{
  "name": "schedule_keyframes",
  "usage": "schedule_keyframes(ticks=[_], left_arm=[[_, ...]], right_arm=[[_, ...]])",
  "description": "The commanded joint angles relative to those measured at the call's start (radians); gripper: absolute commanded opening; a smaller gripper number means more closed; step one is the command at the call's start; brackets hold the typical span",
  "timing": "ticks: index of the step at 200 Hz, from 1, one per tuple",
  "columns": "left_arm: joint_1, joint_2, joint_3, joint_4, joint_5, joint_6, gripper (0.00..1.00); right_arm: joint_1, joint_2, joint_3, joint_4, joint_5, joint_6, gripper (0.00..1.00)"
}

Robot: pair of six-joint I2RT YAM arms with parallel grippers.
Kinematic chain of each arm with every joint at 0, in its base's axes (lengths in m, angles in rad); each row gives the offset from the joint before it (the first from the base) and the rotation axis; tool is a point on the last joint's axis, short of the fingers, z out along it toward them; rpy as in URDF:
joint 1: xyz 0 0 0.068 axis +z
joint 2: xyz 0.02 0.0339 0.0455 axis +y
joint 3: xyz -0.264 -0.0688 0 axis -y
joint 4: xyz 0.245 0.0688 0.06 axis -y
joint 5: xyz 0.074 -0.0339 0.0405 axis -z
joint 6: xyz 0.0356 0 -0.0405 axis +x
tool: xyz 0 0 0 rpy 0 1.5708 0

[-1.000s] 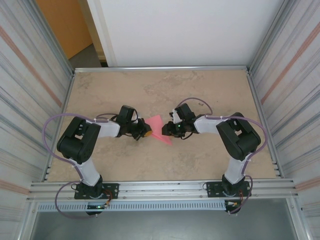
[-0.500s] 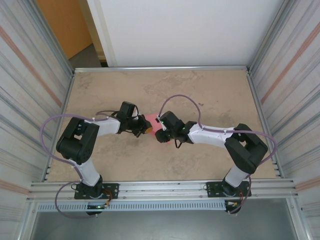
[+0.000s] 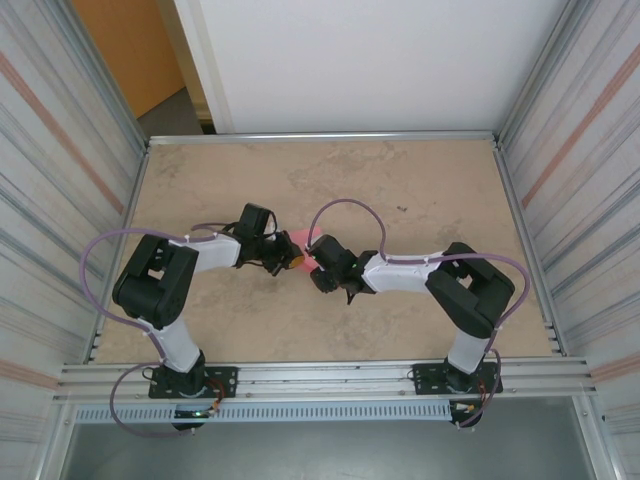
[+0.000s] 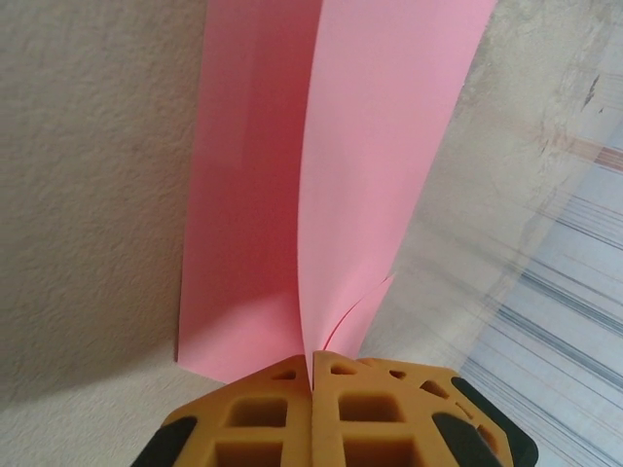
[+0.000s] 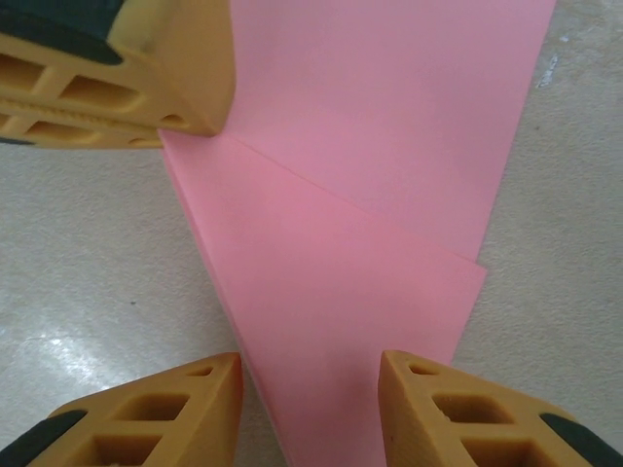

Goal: Fold a paper plane with a square sheet of paper (pick it up from the middle)
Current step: Fourth fold the wing at the center of the table.

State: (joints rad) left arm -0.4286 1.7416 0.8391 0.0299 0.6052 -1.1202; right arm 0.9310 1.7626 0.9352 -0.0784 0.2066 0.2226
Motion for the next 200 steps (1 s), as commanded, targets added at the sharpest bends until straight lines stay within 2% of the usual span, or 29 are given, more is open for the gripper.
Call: schedule_keyframes(ticks=[1, 49, 125, 167, 200], left_arm=[[-0.012, -0.027, 0.028, -0.023, -0.004, -0.007, 0.03], [-0.012, -0.027, 0.030, -0.030, 0.001, -0.006, 0.03], [-0.018, -0.030, 0.025, -0.025, 0.001, -0.012, 0.03], [-0.018, -0.035, 0.023, -0.030, 0.000, -0.012, 0.04], [-0.010, -0.059, 0.021, -0.048, -0.025, -0.002, 0.16]], right_arm=[[0.006, 0.020, 0.014, 0.017, 0.037, -0.028, 0.39], [0.006, 0.033, 0.015, 0.020, 0.034, -0.034, 0.34], [0.005, 0.042, 0.024, 0.028, 0.030, -0.020, 0.33], [-0.006, 0.044, 0.018, 0.028, 0.003, -0.009, 0.26], [-0.018, 0.034, -0.018, 0.052, -0.062, 0.003, 0.21]])
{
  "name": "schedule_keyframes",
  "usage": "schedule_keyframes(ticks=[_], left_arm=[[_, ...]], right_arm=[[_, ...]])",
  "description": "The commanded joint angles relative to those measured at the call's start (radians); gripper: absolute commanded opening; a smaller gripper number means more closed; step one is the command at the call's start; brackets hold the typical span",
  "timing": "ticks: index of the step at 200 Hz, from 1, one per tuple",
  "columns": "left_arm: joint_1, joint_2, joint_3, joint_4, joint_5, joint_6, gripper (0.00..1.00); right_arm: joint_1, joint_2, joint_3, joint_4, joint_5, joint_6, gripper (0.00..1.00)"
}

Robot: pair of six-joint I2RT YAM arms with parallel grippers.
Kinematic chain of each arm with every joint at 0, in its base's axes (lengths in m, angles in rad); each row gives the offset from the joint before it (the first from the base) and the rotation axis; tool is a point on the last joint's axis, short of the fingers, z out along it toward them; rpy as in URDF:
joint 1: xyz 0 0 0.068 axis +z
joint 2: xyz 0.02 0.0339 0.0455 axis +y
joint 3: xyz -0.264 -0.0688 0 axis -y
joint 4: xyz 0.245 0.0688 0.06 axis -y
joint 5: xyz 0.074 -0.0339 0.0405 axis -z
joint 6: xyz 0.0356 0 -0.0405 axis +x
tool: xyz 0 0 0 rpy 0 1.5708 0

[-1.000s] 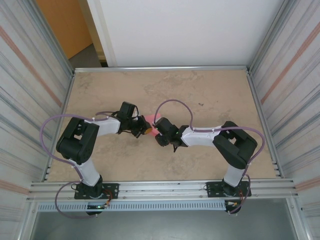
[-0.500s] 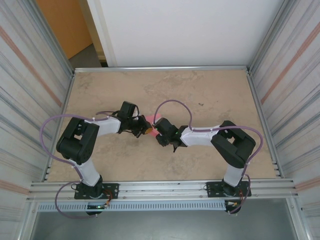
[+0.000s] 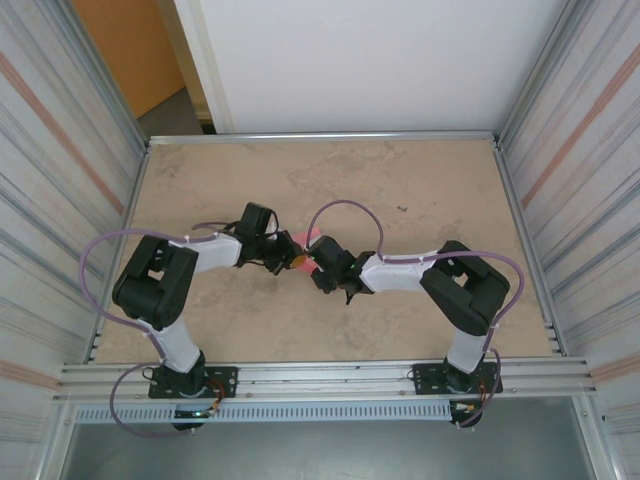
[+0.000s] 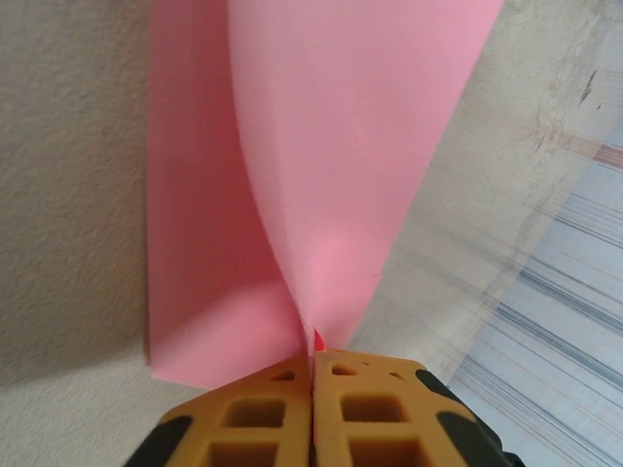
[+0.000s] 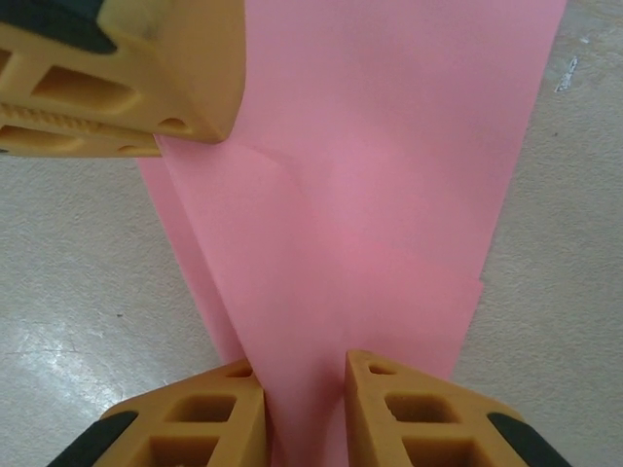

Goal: Fold a paper plane with a square sheet of paper (pick it up from the middle)
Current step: Fourth fold the wing at the center of the table.

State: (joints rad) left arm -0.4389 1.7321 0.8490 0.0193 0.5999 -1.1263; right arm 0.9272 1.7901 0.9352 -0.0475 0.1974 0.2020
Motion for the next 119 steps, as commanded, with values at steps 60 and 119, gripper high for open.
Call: schedule_keyframes(ticks=[60, 119], left_arm=[[0.065, -0.156, -0.042, -0.038, -0.066, 0.036, 0.32], [0.016, -0.187, -0.114, 0.106, -0.080, 0.074, 0.42]], right_arm=[[-0.096, -0.014, -0.079, 0.097, -0.309, 0.085, 0.14], [-0.212, -0.002, -0.119, 0.206, -0.621, 0.198, 0.14]])
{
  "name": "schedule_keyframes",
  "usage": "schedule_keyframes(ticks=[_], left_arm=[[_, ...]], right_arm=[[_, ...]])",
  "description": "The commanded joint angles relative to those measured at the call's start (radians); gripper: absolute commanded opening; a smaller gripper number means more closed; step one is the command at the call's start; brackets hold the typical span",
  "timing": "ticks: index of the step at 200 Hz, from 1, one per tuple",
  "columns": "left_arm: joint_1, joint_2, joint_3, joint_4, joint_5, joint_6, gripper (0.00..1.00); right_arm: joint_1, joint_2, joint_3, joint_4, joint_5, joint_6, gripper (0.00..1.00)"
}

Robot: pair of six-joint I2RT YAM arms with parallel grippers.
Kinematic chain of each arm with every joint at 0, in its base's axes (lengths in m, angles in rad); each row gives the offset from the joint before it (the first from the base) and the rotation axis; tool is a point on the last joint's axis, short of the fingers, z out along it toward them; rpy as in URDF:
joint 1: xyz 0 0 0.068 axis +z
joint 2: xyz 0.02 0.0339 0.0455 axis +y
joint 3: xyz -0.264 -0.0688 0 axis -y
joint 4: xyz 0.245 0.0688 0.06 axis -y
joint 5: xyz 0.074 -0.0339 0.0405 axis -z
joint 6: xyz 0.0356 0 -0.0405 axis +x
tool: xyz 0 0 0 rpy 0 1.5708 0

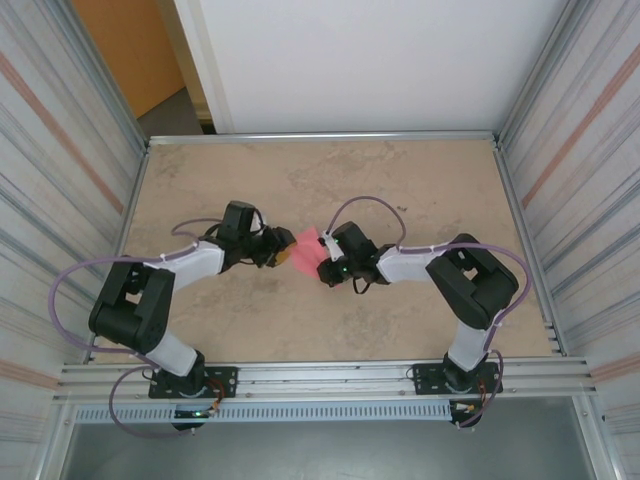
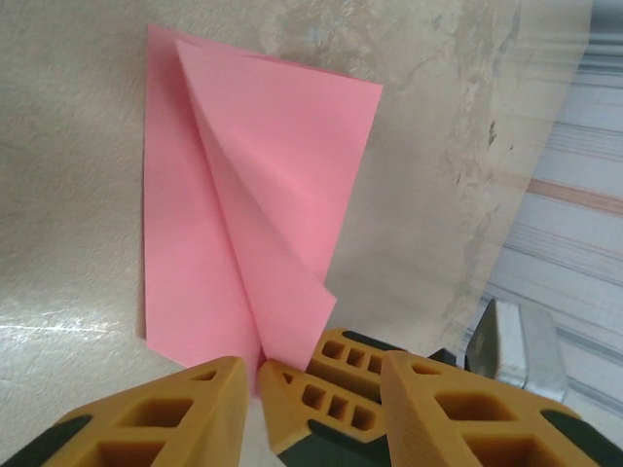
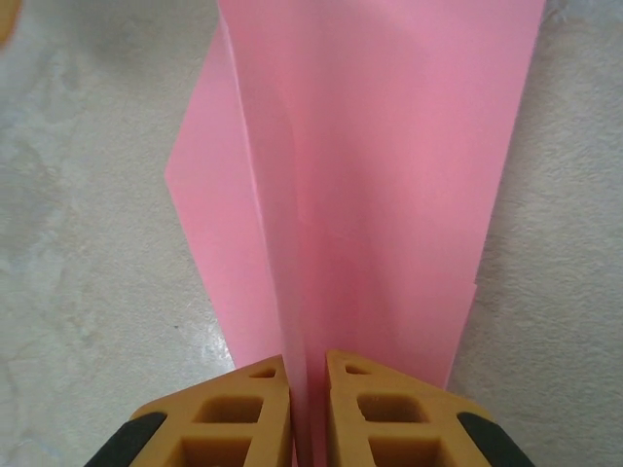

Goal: Fold a paper plane with a square sheet of paper (pick it up from the middle)
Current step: Fourth fold the wing at the center of the table.

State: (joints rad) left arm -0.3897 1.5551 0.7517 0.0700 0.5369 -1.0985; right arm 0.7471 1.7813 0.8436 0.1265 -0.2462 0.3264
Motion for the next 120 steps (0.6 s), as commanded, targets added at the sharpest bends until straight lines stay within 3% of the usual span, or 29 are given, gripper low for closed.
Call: schedule_keyframes(ticks=[1, 56, 120], left_arm=[[-0.034, -0.009, -0.017, 0.056, -0.018, 0.047, 0.42], [-0.063, 0.080, -0.003, 0.100, -0.005, 0.097, 0.43], [-0.089, 0.146, 0.065, 0.014, -0.009, 0.173, 0.46]], right_arm=[[-0.033, 0.008, -0.029, 0.035, -0.182, 0.075, 0.14], [-0.107, 0.048, -0.037, 0.091, -0.350, 0.130, 0.15], [-0.141, 0.071, -0.041, 0.124, -0.414, 0.162, 0.16]])
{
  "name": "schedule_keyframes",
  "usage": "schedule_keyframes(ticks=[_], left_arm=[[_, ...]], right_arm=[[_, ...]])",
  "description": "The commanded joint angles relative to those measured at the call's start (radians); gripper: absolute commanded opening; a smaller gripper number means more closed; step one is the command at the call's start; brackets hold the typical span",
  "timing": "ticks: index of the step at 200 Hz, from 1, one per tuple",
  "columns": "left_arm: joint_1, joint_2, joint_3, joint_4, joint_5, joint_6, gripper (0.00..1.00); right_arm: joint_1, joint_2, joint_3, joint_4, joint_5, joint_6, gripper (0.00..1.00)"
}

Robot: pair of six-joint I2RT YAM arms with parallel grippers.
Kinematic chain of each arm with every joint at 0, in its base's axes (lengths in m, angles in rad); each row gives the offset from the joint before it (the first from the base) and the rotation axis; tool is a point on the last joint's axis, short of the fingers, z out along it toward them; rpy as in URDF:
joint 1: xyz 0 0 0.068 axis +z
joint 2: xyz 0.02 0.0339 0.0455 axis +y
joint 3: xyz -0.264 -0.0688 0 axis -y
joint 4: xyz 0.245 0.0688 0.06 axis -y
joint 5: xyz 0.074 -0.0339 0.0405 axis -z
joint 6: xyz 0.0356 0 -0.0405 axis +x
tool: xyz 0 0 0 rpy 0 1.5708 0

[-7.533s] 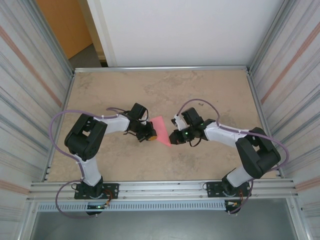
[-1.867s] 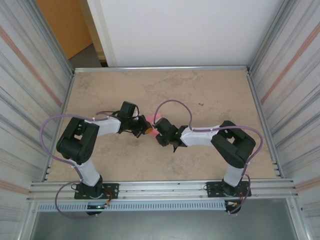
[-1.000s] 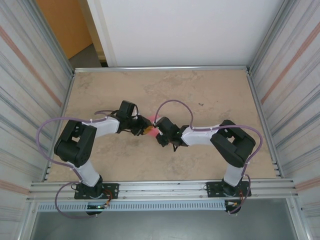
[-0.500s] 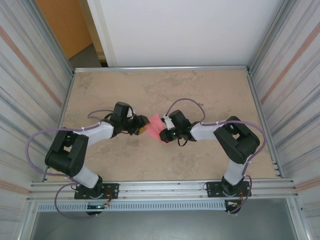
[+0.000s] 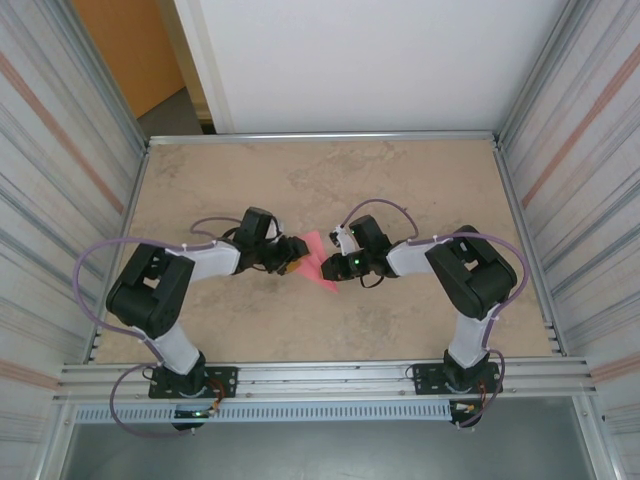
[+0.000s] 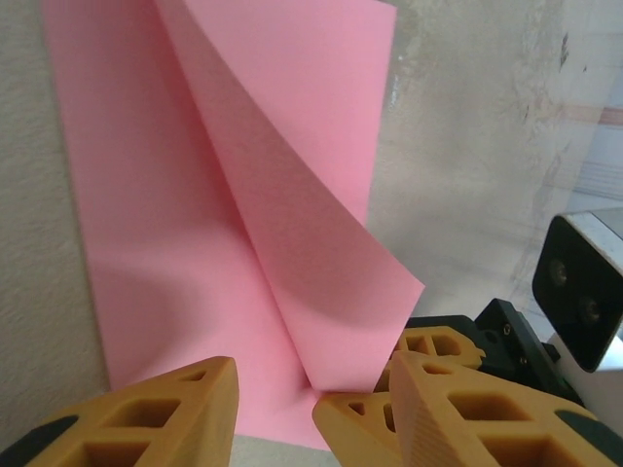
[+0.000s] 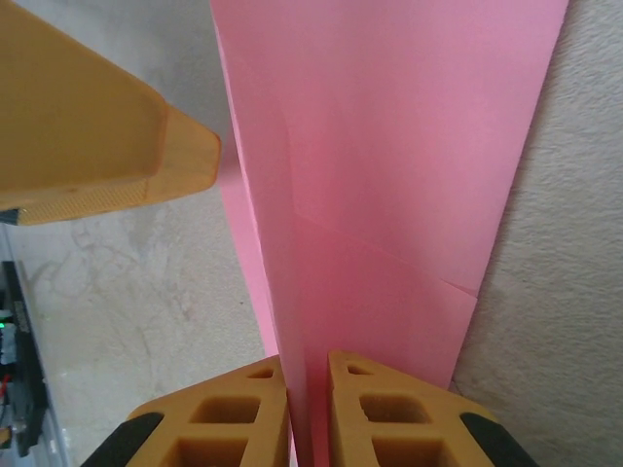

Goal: Fold a paper plane with a square sheet of paper (pick it up from the middle)
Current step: Fourth fold the wing at the center of the table.

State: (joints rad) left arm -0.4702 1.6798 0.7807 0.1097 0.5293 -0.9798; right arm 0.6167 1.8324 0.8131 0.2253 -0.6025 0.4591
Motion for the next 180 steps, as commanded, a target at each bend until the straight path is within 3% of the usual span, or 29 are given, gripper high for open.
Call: schedule_keyframes(ticks=[1, 108, 180], left_arm=[[-0.009, 0.023, 0.037, -0.027, -0.001, 0.055, 0.47], [-0.037, 0.094, 0.133, -0.220, -0.062, 0.123, 0.51], [-0.056, 0.185, 0.225, -0.450, -0.134, 0.147, 0.55]], right_arm=[[-0.011, 0.020, -0.011, 0.026, -0.058, 0.030, 0.16], [-0.029, 0.030, -0.019, 0.035, -0.062, 0.057, 0.19], [-0.049, -0.024, -0.049, 0.010, -0.043, 0.094, 0.30]])
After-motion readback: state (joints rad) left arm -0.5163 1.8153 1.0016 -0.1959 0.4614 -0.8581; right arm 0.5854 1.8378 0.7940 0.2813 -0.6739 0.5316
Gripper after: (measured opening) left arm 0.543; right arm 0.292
